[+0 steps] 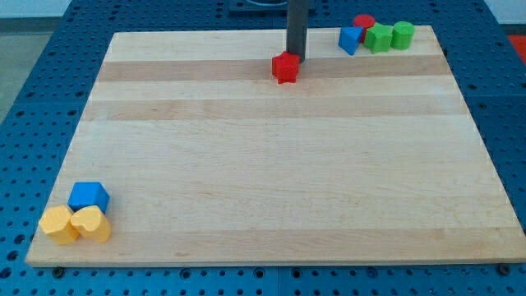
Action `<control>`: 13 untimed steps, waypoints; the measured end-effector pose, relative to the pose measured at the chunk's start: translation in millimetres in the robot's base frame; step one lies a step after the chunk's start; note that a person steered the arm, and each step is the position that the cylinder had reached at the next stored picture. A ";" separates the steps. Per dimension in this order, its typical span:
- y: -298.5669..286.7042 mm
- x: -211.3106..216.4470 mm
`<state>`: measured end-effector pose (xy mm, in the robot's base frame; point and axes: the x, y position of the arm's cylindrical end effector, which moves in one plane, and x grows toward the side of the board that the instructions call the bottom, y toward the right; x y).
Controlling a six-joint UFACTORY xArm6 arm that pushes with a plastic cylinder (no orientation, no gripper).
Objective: Push the red star close into the group of blocks
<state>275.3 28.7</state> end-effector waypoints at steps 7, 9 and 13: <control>-4.2 -3.9; 19.5 16.0; 23.3 67.6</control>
<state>342.9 52.1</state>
